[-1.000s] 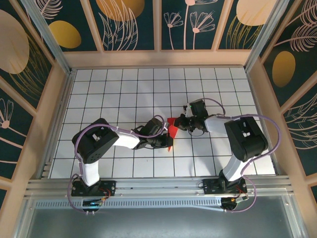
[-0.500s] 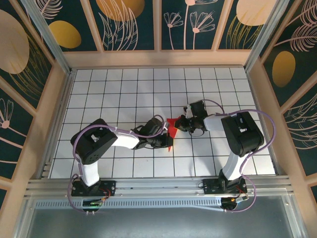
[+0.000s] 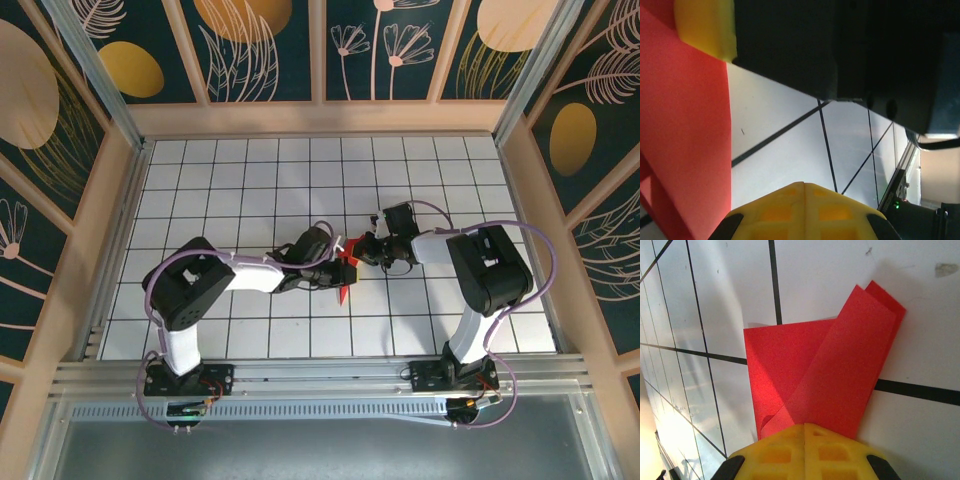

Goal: Fold a paper plane with a square sheet of paper (fold left side to right side)
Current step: Fold the wing for the fifth time at the center of the table.

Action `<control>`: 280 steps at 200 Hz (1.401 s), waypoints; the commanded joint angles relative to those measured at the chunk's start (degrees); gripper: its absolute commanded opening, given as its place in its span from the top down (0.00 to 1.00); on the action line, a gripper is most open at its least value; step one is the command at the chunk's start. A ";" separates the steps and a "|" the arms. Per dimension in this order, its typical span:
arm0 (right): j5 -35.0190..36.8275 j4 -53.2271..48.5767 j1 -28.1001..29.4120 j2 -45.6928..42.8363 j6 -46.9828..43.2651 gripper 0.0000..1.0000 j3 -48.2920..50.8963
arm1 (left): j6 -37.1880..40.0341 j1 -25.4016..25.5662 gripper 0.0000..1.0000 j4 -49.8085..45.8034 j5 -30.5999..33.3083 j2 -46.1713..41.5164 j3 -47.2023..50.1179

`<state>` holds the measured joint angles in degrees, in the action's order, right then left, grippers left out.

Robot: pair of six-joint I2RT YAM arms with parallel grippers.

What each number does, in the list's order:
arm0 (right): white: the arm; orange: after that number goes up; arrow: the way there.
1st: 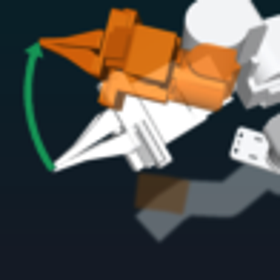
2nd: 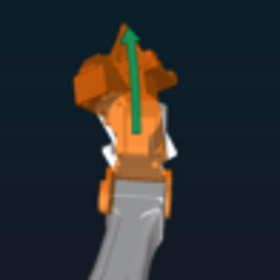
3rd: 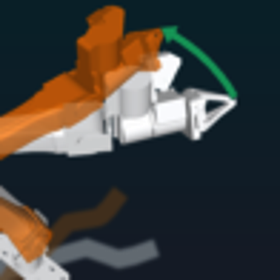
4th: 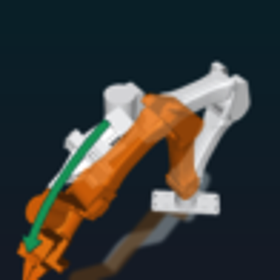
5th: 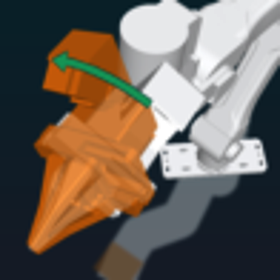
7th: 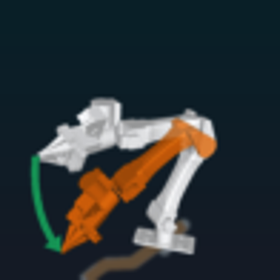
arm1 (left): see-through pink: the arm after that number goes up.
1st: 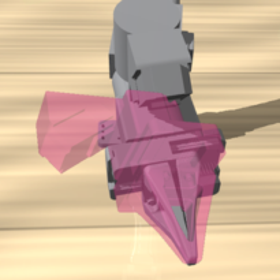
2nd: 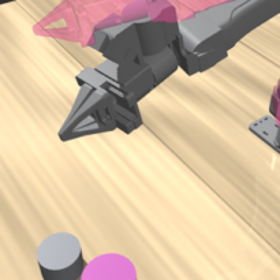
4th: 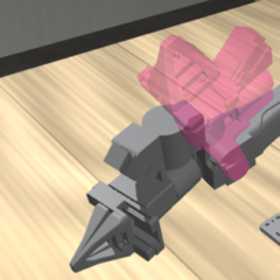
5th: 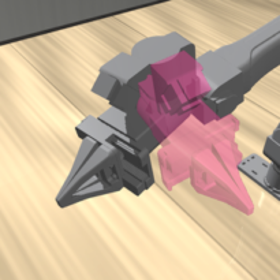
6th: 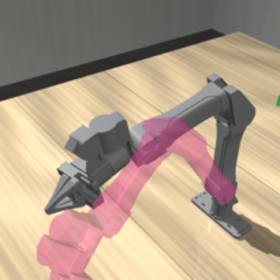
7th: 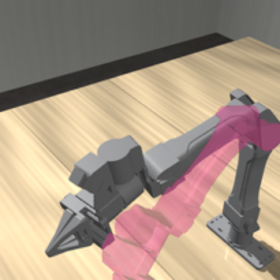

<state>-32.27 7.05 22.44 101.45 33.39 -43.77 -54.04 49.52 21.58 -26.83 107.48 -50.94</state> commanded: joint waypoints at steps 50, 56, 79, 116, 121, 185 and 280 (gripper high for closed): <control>3.97 -3.52 -0.50 0.85 -0.81 1.00 1.49 | 1.14 -0.39 1.00 -2.11 -1.47 4.38 -2.07; 4.05 -3.52 -0.50 0.87 -0.72 1.00 1.49 | 1.08 -0.39 1.00 -2.09 -1.54 4.49 -1.81; 4.32 -3.78 -0.51 0.93 -0.78 1.00 1.58 | 0.65 -0.39 1.00 -1.79 -2.23 5.10 -0.91; 4.76 -4.48 -0.56 1.41 -1.15 1.00 1.32 | 0.60 -0.39 1.00 -1.57 -2.48 4.99 0.99; 4.85 -4.52 -0.55 1.47 -1.13 1.00 1.23 | 0.77 -0.43 1.00 -1.71 -2.48 4.99 1.17; 5.28 -5.64 -0.70 1.39 -1.48 1.00 0.71 | 4.74 0.97 1.00 -6.77 -1.56 4.40 1.73; 5.31 -5.79 -0.72 1.79 -1.70 1.00 0.97 | 9.02 3.42 1.00 -11.39 0.29 -1.12 8.36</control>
<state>-32.12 6.61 22.44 101.45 33.34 -43.77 -46.65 51.64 19.84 -25.45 107.33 -46.41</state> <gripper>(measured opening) 0.049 0.043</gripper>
